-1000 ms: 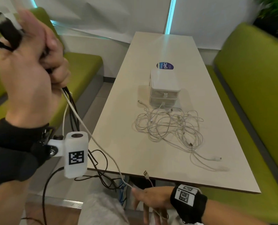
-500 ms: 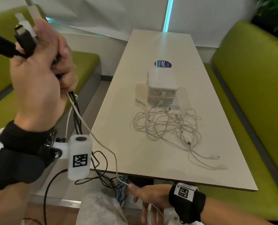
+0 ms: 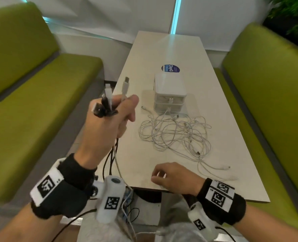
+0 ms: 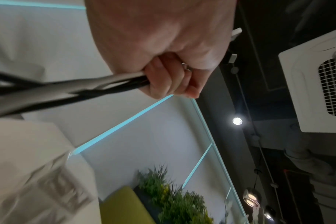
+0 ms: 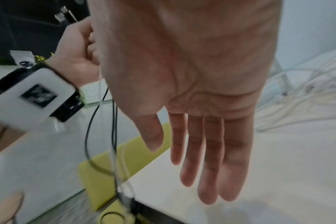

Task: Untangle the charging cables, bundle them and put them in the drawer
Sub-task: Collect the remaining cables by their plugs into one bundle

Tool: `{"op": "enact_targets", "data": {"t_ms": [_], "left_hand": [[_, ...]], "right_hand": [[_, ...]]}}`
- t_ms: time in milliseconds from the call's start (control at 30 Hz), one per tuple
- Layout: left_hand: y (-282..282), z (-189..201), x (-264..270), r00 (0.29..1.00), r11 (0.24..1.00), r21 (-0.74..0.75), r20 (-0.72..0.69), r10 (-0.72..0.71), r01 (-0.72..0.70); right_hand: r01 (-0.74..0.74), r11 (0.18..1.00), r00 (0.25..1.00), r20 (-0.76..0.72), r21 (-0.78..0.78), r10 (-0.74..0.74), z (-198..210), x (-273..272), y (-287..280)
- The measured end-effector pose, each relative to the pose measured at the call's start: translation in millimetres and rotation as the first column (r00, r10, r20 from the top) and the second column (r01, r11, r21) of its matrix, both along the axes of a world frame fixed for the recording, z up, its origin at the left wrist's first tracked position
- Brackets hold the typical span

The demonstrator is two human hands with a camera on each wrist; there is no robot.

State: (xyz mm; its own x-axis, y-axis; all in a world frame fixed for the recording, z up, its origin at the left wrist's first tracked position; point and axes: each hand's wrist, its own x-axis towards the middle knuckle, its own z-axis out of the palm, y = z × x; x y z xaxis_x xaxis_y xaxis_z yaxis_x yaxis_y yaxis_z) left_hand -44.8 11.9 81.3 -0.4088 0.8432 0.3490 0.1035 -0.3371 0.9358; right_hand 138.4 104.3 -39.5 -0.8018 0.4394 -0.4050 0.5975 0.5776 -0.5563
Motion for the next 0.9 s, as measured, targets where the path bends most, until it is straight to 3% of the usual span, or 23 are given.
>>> {"op": "enact_targets", "data": {"t_ms": [100, 200, 333, 467, 567, 633, 767, 900], "left_hand": [[10, -18, 19, 0.999, 0.995, -0.082, 0.016, -0.051, 0.052], [23, -25, 34, 0.996, 0.990, -0.129, 0.071, -0.050, 0.059], [38, -29, 44, 0.993, 0.988, -0.136, 0.108, -0.055, 0.070], [50, -35, 49, 0.994, 0.984, -0.156, 0.086, -0.069, 0.082], [54, -40, 53, 0.997, 0.980, -0.191, 0.056, -0.054, 0.064], [54, -42, 53, 0.999, 0.982, -0.189, -0.043, -0.021, 0.012], [58, -50, 53, 0.996, 0.990, -0.142, -0.084, 0.001, -0.013], [68, -63, 56, 0.977, 0.984, -0.138, -0.194, 0.082, -0.110]], "right_hand": [[0.119, 0.982, 0.992, 0.010, 0.147, -0.122, 6, 17, 29], [0.218, 0.911, 0.964, 0.072, 0.350, -0.258, 5, 34, 56], [0.231, 0.825, 0.896, 0.218, 0.516, -0.387, -2, 50, 76], [0.364, 0.777, 0.879, 0.088, 0.513, -0.470, -19, 45, 91], [0.353, 0.780, 0.892, 0.066, 0.517, -0.448, -29, 37, 101], [0.365, 0.756, 0.905, -0.015, 0.543, -0.426, -23, 35, 104], [0.482, 0.775, 0.874, -0.291, 0.409, -0.390, 15, 36, 97], [0.481, 0.876, 0.682, -0.639, 0.028, -0.354, 62, 32, 73]]}}
